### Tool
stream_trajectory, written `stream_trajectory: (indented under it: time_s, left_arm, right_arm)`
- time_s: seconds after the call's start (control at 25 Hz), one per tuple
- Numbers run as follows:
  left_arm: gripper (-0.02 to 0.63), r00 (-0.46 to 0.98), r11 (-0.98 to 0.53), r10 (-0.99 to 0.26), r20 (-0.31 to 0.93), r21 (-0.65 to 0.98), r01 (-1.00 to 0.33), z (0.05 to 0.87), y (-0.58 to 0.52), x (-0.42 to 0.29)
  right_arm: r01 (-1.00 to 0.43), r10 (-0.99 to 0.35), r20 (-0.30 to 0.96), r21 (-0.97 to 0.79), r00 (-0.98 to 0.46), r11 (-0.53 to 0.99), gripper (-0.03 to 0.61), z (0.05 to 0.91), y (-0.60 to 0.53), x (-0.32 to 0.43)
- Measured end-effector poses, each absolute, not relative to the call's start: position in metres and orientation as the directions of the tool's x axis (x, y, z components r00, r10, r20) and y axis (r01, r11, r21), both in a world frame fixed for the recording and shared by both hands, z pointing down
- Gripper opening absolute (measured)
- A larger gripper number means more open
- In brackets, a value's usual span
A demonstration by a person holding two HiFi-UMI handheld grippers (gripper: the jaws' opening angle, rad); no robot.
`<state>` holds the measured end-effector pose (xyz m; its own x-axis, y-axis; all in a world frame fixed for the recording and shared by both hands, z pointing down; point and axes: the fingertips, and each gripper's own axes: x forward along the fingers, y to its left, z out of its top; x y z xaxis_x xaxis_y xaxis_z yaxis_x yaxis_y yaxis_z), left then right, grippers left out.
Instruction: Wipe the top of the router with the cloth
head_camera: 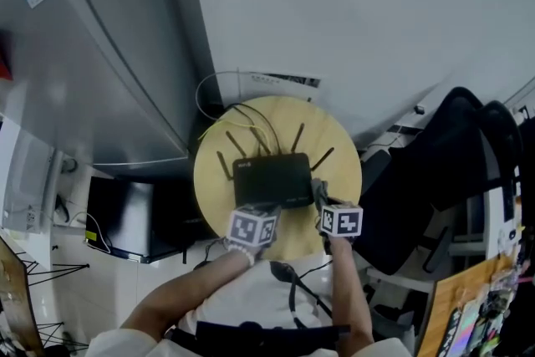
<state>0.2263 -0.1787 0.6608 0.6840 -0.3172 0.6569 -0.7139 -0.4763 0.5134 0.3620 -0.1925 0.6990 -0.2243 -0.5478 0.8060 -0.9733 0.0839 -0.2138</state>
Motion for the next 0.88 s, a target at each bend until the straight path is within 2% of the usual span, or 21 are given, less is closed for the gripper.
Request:
stream_trajectory:
  time_s: [0.32,0.56,0.88]
  left_arm:
    - [-0.002,0.660,-0.500,-0.321,0.679,0.471,-0.727,0.657,-0.195,0.230]
    - [-0.002,0.630,-0.454,-0.338,0.699,0.465,-0.760,0.663,-0.194,0.204]
    - [-0.002,0.621,-0.403,-0.346,0.703,0.487,-0.775,0.667,-0.193,0.182]
  right_arm:
    - [-0.952,-0.390,0.883,-0.167,-0.260,0.257,0.039,0.741,-0.220,0.375]
    - [-0.902,-0.356,0.853,-0.260,-0.382,0.345,0.040,0.747,-0.243,0.361]
    - [-0.839,-0.294,0.837,-0.306,-0.462,0.450,0.039,0.743,-0.214,0.357]
